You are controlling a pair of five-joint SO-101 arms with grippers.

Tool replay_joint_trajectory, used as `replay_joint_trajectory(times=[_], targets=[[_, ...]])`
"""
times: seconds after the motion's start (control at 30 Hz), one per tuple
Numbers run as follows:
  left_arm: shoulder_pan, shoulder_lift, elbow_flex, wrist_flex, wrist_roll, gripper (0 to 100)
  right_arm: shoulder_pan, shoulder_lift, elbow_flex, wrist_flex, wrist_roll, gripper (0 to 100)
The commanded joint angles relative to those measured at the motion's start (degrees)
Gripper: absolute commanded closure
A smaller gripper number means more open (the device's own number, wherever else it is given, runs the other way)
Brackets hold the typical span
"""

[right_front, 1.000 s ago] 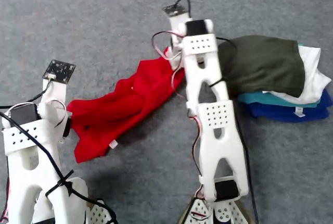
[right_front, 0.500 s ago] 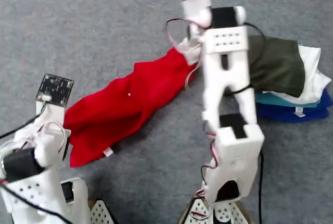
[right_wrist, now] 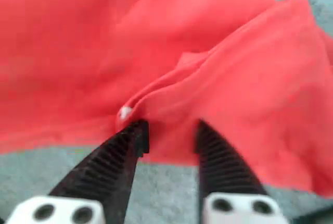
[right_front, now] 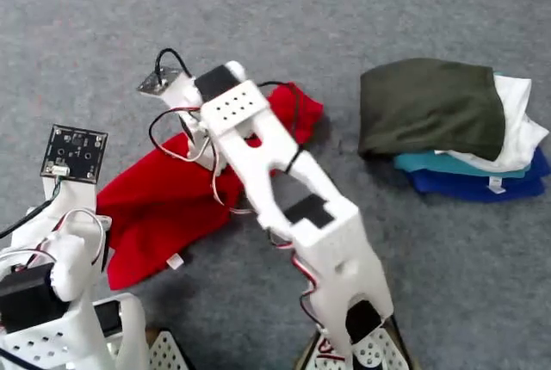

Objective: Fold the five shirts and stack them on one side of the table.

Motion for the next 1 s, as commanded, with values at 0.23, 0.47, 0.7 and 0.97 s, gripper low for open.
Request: replay_joint_trajectory(times=[0.23, 0.47, 0.7, 0.97], targets=[[-0.09, -0.31, -2.37, 0.79, 0.97, 98, -1.45, 6.29, -20.97, 6.33, -6.95, 90.8], [0.09, -0.31, -2.37, 0.7, 2.99, 98, -3.21, 1.27, -17.54, 6.33, -14.77, 77.7], [0.18, -0.31, -2.37, 0.7, 2.99, 98, -6.02, 1.27, -10.42, 5.8, -15.12, 62.1], [0.09, -0.31, -2.37, 0.7, 2.99, 98, 1.27, 1.19, -10.33, 5.27, -15.03, 95.2]])
